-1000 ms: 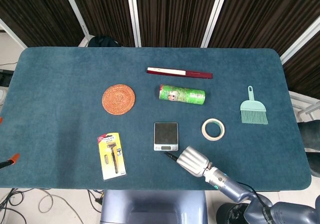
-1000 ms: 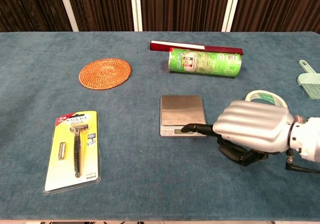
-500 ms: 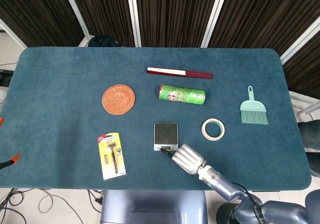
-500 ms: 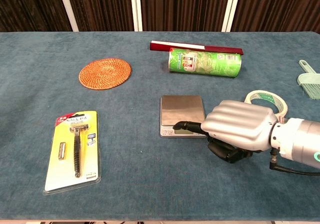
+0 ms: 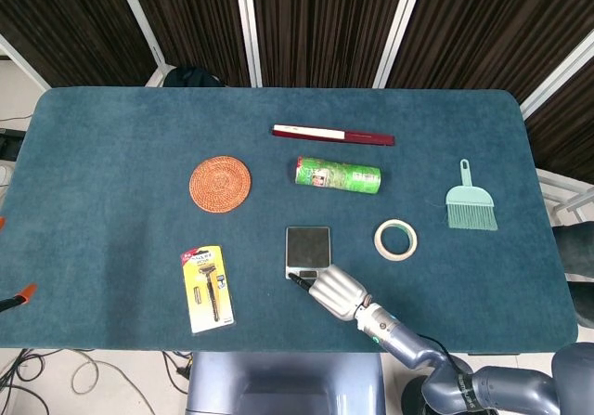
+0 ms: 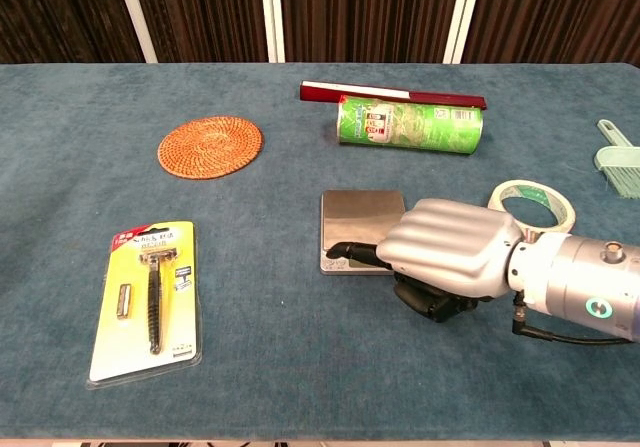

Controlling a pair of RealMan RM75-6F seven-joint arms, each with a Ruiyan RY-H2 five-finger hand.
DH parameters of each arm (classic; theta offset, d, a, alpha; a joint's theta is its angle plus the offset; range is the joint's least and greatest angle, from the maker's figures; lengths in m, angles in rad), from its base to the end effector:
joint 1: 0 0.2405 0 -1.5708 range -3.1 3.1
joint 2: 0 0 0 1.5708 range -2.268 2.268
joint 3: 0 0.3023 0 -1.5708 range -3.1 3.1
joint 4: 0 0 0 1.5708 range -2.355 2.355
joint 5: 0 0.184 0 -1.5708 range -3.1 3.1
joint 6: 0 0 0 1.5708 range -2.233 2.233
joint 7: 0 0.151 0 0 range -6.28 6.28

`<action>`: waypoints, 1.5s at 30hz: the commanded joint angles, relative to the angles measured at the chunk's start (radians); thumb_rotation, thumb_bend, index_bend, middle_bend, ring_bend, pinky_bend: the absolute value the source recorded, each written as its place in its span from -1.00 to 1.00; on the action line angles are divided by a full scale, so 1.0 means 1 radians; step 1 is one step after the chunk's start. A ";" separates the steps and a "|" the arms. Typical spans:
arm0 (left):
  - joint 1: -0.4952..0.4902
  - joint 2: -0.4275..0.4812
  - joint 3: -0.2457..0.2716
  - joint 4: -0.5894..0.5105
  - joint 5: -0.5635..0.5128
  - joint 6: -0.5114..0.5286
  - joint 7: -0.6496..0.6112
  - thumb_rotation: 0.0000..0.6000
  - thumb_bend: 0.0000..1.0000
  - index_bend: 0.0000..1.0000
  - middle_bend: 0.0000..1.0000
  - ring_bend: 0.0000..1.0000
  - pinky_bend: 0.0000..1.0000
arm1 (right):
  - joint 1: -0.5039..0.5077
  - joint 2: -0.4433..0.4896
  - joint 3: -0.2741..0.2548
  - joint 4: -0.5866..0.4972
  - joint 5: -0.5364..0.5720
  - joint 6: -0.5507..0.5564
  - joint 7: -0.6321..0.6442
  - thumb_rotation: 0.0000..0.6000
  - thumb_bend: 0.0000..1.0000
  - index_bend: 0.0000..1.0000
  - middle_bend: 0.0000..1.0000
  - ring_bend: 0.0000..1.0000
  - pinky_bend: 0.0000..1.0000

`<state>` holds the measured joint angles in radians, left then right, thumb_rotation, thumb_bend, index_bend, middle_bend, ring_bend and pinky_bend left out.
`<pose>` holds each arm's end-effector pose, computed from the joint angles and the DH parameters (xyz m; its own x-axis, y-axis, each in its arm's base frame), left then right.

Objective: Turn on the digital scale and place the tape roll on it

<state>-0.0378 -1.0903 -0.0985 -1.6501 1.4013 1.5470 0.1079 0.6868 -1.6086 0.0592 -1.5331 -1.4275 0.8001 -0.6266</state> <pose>-0.3510 0.1801 0.2313 0.4793 -0.0751 0.8744 0.8738 0.1344 -0.4674 -0.1670 -0.2975 -0.0533 0.7708 -0.1541 0.6182 -0.4999 -0.7478 0.4369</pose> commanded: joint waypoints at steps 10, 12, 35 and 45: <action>-0.002 -0.001 -0.001 0.000 -0.003 -0.003 0.002 1.00 -0.93 -1.00 -1.00 -1.00 -1.00 | 0.027 -0.016 0.000 0.003 0.063 -0.008 -0.033 1.00 0.53 -1.00 0.60 0.78 1.00; -0.001 -0.001 -0.001 0.000 -0.002 -0.002 0.001 1.00 -0.92 -1.00 -1.00 -1.00 -1.00 | 0.030 -0.018 -0.004 0.008 0.067 -0.007 -0.035 1.00 0.53 -1.00 0.60 0.78 1.00; -0.002 -0.003 -0.002 0.001 -0.006 -0.002 0.006 1.00 -0.93 -1.00 -1.00 -1.00 -1.00 | 0.050 -0.024 -0.025 0.028 0.093 0.005 -0.030 1.00 0.53 -1.00 0.60 0.78 1.00; -0.003 -0.006 0.000 0.002 -0.005 -0.003 0.014 1.00 -0.93 -1.00 -1.00 -1.00 -1.00 | 0.052 -0.022 -0.044 0.033 0.085 0.016 -0.008 1.00 0.53 -1.00 0.60 0.78 1.00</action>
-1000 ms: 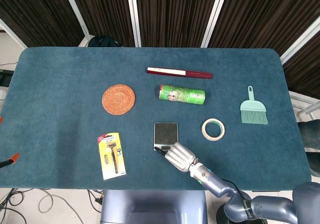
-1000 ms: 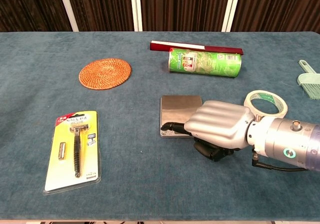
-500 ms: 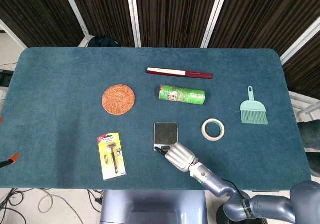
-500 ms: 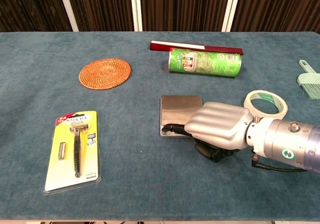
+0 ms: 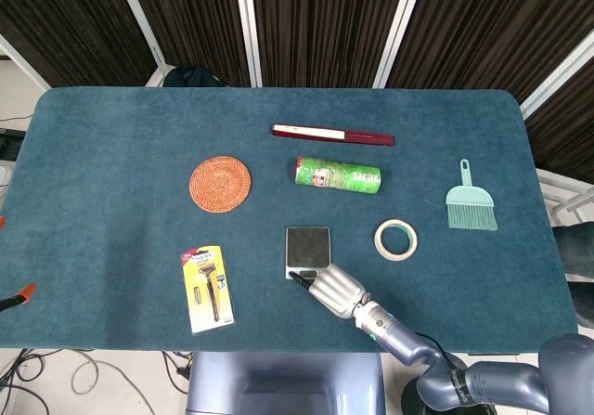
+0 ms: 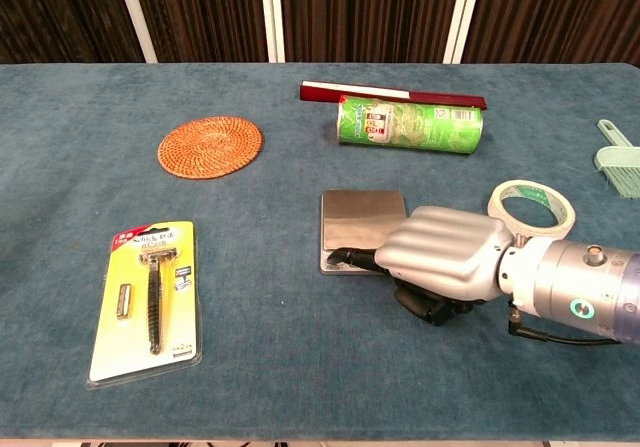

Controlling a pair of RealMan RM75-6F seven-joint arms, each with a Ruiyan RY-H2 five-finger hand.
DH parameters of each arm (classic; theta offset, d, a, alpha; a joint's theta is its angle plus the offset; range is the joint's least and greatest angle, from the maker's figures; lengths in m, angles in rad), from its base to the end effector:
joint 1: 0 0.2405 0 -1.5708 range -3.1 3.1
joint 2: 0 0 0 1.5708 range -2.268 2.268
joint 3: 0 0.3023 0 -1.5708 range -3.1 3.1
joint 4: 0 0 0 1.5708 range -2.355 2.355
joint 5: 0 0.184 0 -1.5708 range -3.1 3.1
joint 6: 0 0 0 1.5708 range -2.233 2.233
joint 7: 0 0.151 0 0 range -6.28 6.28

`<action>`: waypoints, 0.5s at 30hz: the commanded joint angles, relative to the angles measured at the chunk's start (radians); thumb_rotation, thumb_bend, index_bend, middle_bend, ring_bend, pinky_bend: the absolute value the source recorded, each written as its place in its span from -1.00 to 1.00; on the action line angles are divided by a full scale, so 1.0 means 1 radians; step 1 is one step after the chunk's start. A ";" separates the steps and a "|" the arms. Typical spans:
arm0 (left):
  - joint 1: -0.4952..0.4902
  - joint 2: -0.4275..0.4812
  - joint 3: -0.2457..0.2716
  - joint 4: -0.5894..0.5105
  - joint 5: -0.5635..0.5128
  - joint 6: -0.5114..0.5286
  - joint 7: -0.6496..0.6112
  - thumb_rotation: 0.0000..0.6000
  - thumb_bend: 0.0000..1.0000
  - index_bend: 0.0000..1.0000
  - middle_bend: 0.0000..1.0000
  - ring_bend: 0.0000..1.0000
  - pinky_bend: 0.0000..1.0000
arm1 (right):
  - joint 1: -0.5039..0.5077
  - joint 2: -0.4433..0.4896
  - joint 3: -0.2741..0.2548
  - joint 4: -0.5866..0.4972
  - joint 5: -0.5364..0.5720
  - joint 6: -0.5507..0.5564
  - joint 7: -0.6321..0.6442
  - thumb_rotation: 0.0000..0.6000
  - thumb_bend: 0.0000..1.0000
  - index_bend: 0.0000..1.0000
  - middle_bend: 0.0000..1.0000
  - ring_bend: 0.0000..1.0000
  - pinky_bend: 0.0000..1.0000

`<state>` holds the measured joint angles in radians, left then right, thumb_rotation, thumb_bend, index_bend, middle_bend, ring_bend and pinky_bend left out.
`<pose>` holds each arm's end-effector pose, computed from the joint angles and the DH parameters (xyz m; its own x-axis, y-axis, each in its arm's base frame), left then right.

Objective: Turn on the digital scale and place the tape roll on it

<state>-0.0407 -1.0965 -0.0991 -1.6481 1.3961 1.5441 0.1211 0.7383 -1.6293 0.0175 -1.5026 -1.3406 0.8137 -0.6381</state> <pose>-0.3516 0.1811 0.2292 0.4865 -0.0717 0.8707 0.8694 0.1377 -0.4745 -0.1686 -0.3046 -0.0627 0.7859 -0.1816 0.5911 -0.5056 -0.7391 0.4451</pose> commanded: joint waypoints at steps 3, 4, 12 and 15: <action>0.000 -0.001 0.000 0.000 0.000 0.001 0.002 1.00 -0.93 -1.00 -1.00 -1.00 -1.00 | 0.002 -0.004 -0.005 0.006 -0.005 0.007 0.008 1.00 0.53 -1.00 0.60 0.78 1.00; 0.000 -0.001 0.000 0.000 -0.001 0.001 0.002 1.00 -0.93 -1.00 -1.00 -1.00 -1.00 | 0.002 -0.005 -0.005 0.007 -0.006 0.009 0.010 1.00 0.53 -1.00 0.60 0.78 1.00; -0.001 -0.002 -0.001 0.001 -0.002 0.000 0.005 1.00 -0.93 -1.00 -1.00 -1.00 -1.00 | 0.005 -0.014 -0.011 0.022 -0.003 0.013 0.004 1.00 0.53 -0.96 0.60 0.78 1.00; 0.000 -0.002 -0.001 0.001 -0.002 0.001 0.005 1.00 -0.93 -1.00 -1.00 -1.00 -1.00 | 0.006 -0.016 -0.014 0.023 -0.003 0.015 -0.001 1.00 0.53 -0.90 0.60 0.78 1.00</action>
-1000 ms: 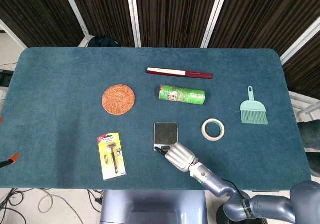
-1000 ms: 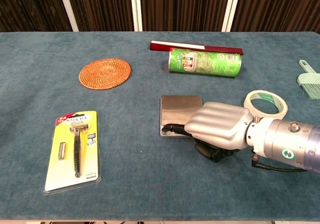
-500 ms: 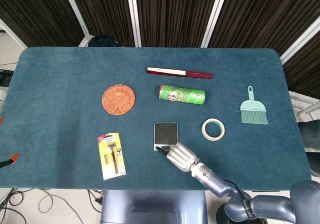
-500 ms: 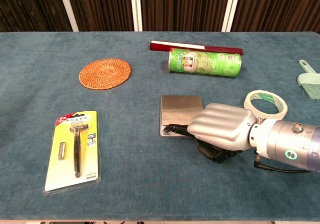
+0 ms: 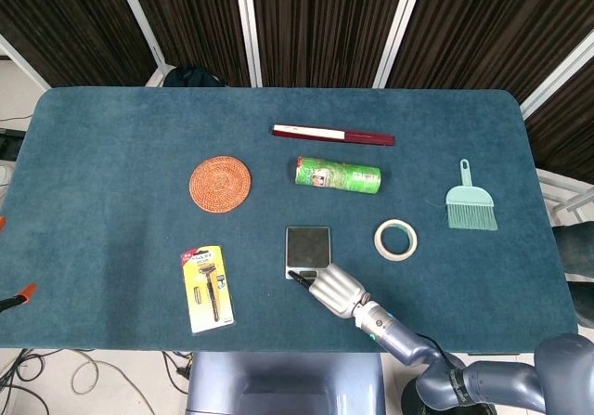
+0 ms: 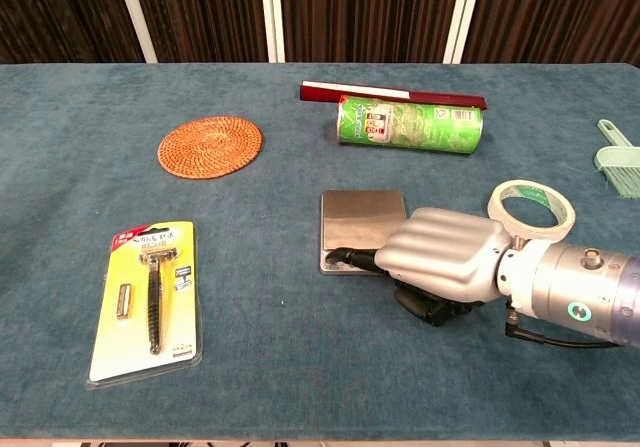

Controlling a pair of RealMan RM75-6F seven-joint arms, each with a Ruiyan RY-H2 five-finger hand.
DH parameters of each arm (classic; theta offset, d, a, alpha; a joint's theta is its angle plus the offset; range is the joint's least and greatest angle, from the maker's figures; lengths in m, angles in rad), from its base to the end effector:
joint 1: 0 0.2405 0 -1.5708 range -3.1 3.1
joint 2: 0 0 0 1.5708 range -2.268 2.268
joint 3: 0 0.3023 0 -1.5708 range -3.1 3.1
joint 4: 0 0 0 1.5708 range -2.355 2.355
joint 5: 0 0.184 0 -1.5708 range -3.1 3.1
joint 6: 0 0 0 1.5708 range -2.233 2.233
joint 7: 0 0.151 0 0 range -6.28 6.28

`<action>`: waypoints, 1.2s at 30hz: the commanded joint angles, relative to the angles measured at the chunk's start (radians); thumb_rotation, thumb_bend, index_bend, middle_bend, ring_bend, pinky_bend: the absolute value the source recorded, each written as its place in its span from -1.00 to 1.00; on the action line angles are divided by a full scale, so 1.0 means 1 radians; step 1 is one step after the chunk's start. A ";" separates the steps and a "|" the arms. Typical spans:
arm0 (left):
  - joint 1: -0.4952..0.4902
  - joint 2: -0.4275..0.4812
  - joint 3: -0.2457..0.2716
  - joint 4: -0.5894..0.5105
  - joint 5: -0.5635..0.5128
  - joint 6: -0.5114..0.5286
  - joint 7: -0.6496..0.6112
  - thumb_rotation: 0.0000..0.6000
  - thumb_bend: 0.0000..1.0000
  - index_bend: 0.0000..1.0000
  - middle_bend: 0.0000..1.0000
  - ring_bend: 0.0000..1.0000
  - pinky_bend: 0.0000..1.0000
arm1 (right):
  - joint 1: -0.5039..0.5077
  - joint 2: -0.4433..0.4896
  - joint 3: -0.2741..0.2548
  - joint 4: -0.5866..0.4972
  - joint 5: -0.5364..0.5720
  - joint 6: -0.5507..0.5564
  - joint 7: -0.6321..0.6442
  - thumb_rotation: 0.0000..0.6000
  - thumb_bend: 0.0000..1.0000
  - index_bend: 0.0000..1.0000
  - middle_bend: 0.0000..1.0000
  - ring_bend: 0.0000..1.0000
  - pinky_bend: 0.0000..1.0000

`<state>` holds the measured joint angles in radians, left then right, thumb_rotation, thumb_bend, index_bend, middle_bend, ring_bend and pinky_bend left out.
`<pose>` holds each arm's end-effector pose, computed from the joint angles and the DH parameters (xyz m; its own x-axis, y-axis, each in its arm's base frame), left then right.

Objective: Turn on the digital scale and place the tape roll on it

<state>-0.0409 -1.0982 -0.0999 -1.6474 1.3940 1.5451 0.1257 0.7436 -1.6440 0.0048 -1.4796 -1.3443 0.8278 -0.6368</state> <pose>-0.3518 0.1813 0.2290 0.4896 -0.0727 0.8689 0.8676 0.1401 -0.4771 -0.1698 -0.3053 -0.0667 0.7916 -0.1699 0.5870 -0.4958 -0.7399 0.4546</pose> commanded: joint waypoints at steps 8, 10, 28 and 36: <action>0.000 0.000 -0.001 0.000 -0.002 0.000 0.001 1.00 -0.93 -1.00 -1.00 -1.00 -1.00 | 0.003 -0.003 -0.005 0.000 0.001 0.005 -0.010 1.00 0.53 -0.72 0.60 0.78 1.00; 0.000 0.001 -0.001 0.000 -0.002 0.000 0.000 1.00 -0.93 -1.00 -1.00 -1.00 -1.00 | 0.004 -0.005 -0.007 0.001 0.002 0.004 -0.012 1.00 0.53 -0.69 0.60 0.78 1.00; 0.000 0.000 -0.001 -0.001 -0.002 0.001 0.004 1.00 -0.93 -1.00 -1.00 -1.00 -1.00 | -0.001 -0.010 -0.028 0.018 -0.020 0.020 0.002 1.00 0.53 -0.35 0.60 0.78 1.00; 0.001 0.001 -0.001 -0.002 -0.003 0.002 0.004 1.00 -0.92 -1.00 -1.00 -1.00 -1.00 | -0.002 -0.008 -0.027 0.017 -0.036 0.031 0.014 1.00 0.53 -0.32 0.60 0.78 1.00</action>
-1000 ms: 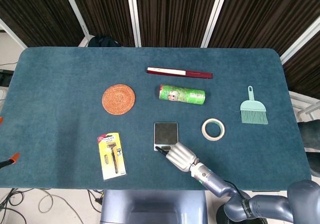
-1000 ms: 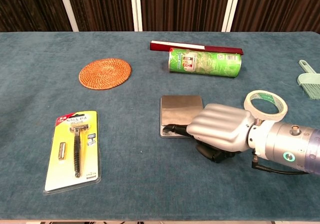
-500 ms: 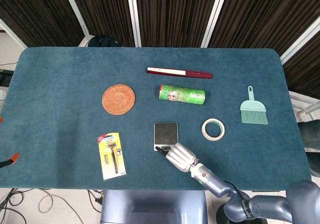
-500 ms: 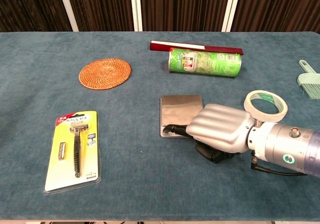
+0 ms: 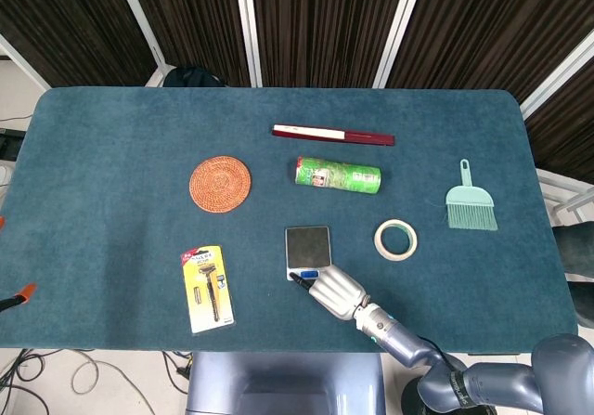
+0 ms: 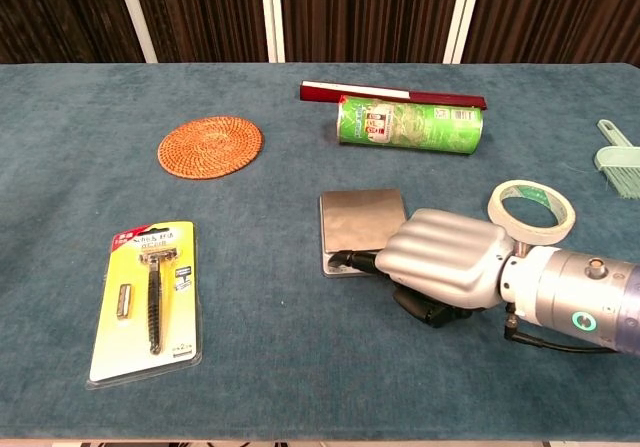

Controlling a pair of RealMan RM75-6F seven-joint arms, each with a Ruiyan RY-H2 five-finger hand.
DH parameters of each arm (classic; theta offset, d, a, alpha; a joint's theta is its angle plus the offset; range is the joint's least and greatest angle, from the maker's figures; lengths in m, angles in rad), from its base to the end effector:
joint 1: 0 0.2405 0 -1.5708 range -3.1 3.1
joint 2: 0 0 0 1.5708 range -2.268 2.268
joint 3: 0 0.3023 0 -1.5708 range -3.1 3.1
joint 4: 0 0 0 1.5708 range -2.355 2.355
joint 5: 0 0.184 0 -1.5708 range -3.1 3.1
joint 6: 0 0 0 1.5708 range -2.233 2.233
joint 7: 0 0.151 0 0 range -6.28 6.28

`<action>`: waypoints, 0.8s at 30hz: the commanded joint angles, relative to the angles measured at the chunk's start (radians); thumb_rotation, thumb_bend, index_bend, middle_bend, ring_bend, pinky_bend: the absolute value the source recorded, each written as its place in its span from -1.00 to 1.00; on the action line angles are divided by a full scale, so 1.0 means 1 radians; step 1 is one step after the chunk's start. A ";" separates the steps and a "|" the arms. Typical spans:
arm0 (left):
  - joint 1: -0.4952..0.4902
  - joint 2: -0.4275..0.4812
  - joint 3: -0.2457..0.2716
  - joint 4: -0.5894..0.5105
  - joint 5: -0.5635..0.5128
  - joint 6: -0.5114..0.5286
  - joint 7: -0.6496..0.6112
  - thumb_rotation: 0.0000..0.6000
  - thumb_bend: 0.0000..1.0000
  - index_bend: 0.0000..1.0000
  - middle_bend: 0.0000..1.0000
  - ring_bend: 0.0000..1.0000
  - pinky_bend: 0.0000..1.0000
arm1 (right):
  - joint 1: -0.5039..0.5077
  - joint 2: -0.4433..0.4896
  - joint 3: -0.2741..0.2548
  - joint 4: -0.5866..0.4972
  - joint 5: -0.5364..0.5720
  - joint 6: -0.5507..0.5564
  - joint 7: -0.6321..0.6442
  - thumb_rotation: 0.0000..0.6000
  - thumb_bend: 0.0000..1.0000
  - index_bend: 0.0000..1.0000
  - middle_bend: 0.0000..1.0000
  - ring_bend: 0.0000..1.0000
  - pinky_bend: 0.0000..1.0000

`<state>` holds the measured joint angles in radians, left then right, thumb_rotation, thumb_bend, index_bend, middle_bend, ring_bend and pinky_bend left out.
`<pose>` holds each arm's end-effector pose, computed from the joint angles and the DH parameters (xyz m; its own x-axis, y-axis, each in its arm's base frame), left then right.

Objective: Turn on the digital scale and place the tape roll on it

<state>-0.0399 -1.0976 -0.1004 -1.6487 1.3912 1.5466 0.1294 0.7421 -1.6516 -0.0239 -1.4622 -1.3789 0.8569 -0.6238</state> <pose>-0.3521 0.1809 0.2296 0.4923 -0.0733 0.8674 0.8658 0.1440 -0.4792 -0.1726 -0.3012 -0.0686 0.7980 -0.1451 0.5849 -0.4737 -0.7509 0.4601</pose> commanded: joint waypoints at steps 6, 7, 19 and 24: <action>0.001 0.001 -0.001 -0.001 -0.002 0.001 -0.002 1.00 -0.92 -1.00 -1.00 -1.00 -1.00 | -0.006 -0.011 0.019 0.001 -0.001 0.032 0.001 1.00 0.53 -0.71 0.55 0.69 0.78; 0.001 0.002 -0.001 -0.001 -0.003 0.001 -0.002 1.00 -0.93 -1.00 -1.00 -1.00 -1.00 | -0.008 -0.014 0.024 0.002 0.000 0.038 0.001 1.00 0.53 -0.75 0.49 0.62 0.68; 0.002 0.005 -0.003 -0.001 -0.004 0.002 -0.009 1.00 -0.93 -1.00 -1.00 -1.00 -1.00 | -0.033 0.014 0.127 -0.057 0.102 0.109 0.029 1.00 -0.02 -1.00 -0.68 -0.58 -0.17; 0.002 0.004 -0.001 -0.001 0.000 0.003 -0.007 1.00 -0.92 -1.00 -1.00 -1.00 -1.00 | -0.037 0.073 0.165 -0.101 0.180 0.092 0.056 1.00 -0.18 -1.00 -0.78 -0.71 -0.18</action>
<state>-0.0382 -1.0932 -0.1015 -1.6499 1.3912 1.5489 0.1225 0.7082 -1.6054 0.1239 -1.5437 -1.2247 0.9565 -0.5798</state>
